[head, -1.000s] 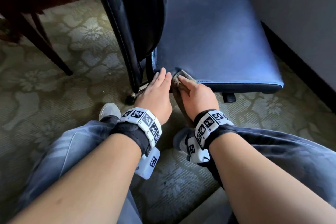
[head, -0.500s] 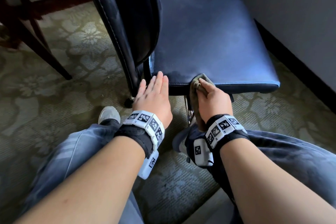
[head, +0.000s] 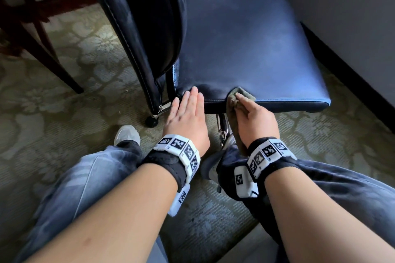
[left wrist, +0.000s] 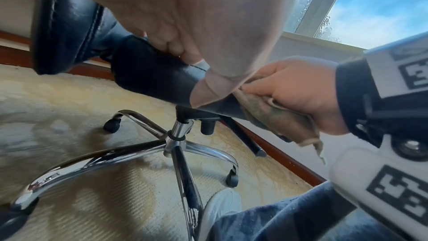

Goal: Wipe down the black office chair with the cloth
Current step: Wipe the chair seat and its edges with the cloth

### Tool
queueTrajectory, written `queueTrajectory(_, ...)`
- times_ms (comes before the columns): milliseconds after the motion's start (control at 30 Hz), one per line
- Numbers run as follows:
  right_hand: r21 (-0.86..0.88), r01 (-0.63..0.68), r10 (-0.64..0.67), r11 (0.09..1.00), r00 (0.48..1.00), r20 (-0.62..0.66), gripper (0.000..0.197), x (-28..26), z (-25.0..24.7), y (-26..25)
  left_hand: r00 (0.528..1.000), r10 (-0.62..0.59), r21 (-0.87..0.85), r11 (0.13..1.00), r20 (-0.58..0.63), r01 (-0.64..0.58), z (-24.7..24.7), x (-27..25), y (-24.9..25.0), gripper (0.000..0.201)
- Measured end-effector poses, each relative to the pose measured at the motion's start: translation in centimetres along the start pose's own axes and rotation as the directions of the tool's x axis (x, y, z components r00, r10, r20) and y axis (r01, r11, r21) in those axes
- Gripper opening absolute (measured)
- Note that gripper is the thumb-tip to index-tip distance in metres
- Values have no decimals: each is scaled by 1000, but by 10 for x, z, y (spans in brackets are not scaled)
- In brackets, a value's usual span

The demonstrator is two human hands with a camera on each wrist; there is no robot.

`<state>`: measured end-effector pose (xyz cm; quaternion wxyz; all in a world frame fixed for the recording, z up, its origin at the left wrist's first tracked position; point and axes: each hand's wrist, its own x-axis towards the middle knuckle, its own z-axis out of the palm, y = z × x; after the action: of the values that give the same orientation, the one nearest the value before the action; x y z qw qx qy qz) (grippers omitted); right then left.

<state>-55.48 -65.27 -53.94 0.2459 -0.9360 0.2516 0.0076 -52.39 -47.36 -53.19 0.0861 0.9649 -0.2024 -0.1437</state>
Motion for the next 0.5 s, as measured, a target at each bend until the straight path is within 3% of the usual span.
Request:
queueTrajectory(67, 25, -13, 14, 1000, 999, -39, 37, 0, -2, -5, 1000, -4, -4, 1000, -5, 4, 2, 1, 1, 90)
queueTrajectory(133, 48, 107, -103, 993, 992, -76, 34, -4, 6, -25, 1000, -9, 1, 1000, -23, 9, 4, 1, 1, 88)
queueTrajectory(200, -33, 232, -233, 972, 972, -32, 35, -7, 18, -40, 1000, -19, 1, 1000, -23, 19, 4, 2, 0, 86)
queueTrajectory(300, -115, 161, -158, 980, 987, 38, 38, 0, 12, -33, 1000, -21, -11, 1000, -5, 21, 1, 7, -6, 91)
queueTrajectory(400, -82, 27, -25, 996, 999, 22, 37, 0, -6, -14, 1000, -19, -46, 999, 0, 19, 0, 8, -9, 93)
queueTrajectory(500, -37, 43, -45, 998, 998, -44, 36, -7, -7, -22, 1000, 2, -129, 992, -6, -2, -1, 9, -8, 90)
